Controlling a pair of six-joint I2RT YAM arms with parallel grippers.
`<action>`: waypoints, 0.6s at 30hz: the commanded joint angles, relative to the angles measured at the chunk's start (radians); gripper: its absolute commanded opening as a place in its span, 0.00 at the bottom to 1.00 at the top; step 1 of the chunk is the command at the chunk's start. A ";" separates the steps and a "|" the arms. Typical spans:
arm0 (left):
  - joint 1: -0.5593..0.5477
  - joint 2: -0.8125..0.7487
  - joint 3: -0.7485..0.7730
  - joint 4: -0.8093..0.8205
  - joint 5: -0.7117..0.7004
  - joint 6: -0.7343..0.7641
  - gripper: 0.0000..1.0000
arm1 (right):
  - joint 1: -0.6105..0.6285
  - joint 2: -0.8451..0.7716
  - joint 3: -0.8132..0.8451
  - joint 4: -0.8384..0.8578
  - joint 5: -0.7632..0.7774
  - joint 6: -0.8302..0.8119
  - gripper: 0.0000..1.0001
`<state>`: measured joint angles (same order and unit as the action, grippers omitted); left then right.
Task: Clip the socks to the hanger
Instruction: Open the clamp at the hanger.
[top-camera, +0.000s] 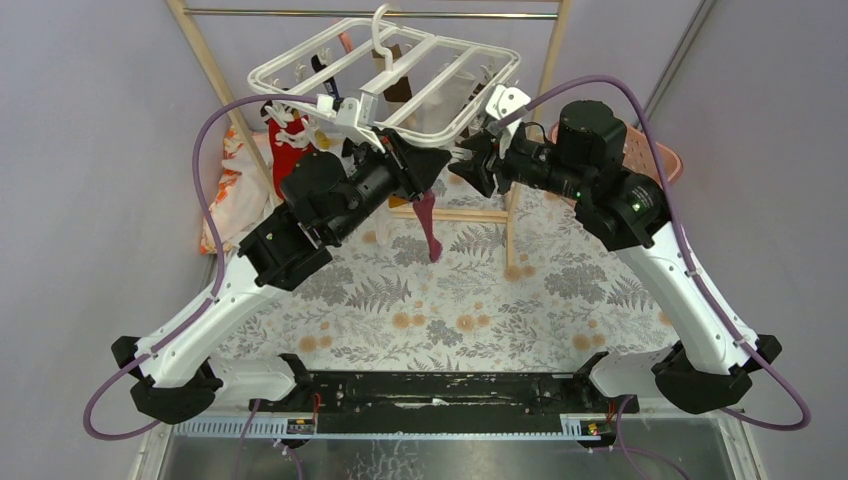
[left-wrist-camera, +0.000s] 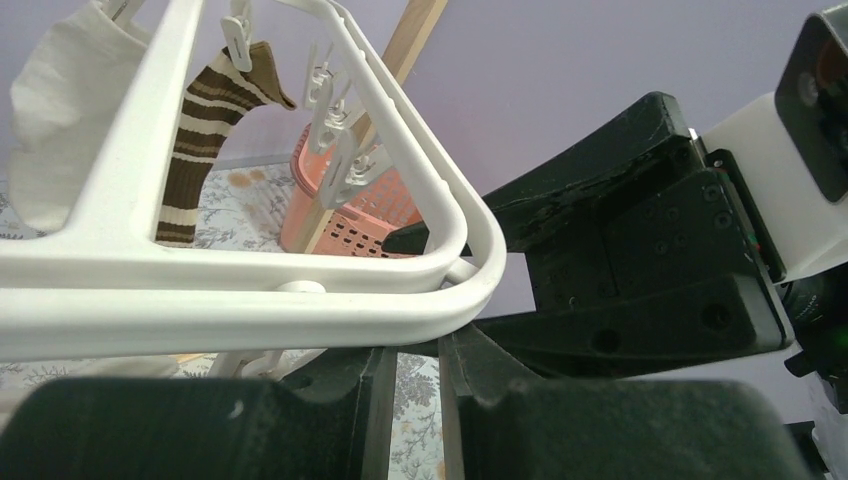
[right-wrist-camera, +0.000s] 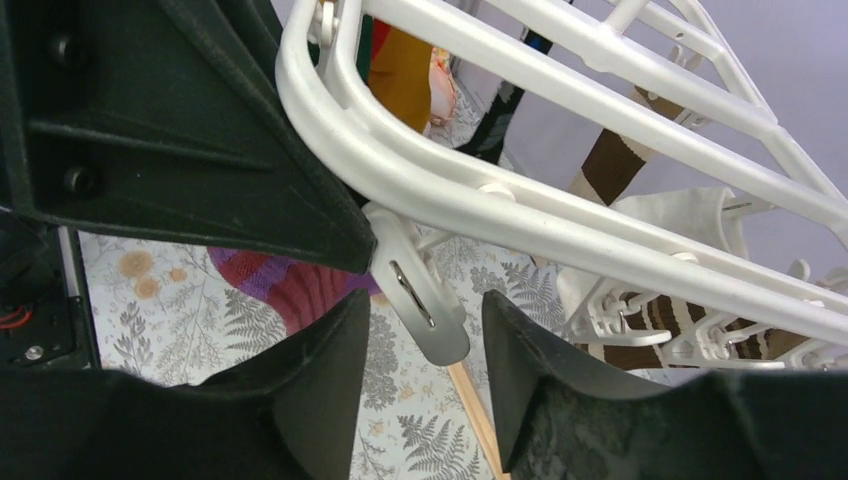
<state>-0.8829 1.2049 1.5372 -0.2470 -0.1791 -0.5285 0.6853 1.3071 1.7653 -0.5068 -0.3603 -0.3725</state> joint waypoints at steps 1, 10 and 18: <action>-0.001 -0.016 0.000 -0.006 0.018 -0.007 0.00 | 0.006 0.014 0.049 0.031 -0.026 -0.006 0.48; 0.000 -0.012 0.011 -0.009 0.022 -0.006 0.00 | 0.005 0.001 0.014 0.040 -0.046 0.000 0.25; -0.001 -0.010 0.002 -0.007 0.023 -0.011 0.00 | 0.006 -0.020 -0.029 0.065 -0.082 0.029 0.00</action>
<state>-0.8829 1.1976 1.5372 -0.2481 -0.1741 -0.5293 0.6865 1.3170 1.7508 -0.5125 -0.4065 -0.3691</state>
